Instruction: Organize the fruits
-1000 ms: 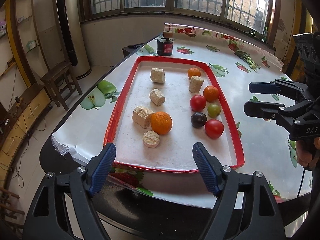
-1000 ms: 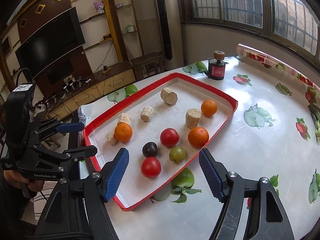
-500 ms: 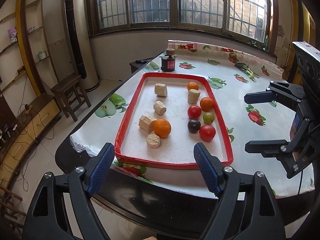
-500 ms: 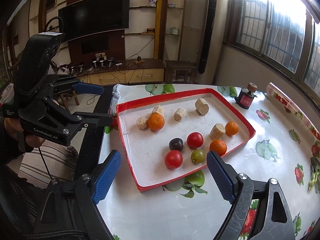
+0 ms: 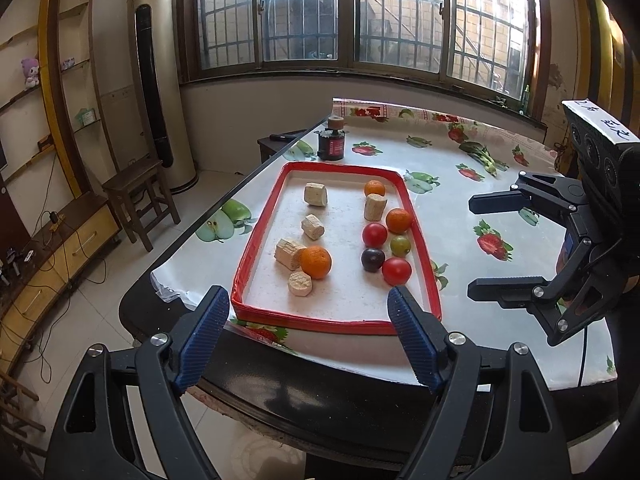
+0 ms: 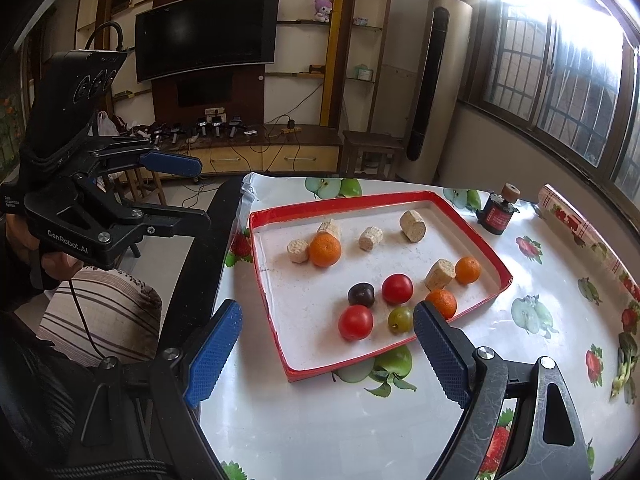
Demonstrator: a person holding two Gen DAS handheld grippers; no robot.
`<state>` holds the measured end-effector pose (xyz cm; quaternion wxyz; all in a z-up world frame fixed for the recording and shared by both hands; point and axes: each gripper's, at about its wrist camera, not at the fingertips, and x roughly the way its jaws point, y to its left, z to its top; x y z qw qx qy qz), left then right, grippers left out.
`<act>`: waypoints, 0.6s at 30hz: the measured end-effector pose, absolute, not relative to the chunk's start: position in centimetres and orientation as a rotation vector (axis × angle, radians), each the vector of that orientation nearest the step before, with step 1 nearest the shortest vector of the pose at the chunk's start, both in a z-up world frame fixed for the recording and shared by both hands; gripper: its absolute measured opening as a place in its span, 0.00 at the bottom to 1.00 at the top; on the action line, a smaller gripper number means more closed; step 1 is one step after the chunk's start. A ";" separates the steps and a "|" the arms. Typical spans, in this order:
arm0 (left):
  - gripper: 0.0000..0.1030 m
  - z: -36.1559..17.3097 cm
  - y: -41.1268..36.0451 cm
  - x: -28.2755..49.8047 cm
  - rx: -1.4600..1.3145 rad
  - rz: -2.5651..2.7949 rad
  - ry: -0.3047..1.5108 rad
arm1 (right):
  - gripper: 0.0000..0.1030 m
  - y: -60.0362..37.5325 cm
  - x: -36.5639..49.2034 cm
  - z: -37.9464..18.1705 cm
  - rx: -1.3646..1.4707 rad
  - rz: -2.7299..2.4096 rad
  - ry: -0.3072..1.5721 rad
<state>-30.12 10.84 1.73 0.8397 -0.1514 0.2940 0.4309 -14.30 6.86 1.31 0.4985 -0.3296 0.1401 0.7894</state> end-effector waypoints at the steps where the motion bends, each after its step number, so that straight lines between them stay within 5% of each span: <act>1: 0.79 1.8 10.7 -30.1 -0.312 0.914 0.619 | 0.86 6.7 -14.3 1.4 -0.796 1.911 0.337; 18: 0.79 2.7 9.6 -29.6 -0.258 0.927 0.595 | 0.86 6.6 -13.7 2.1 -0.772 1.922 0.328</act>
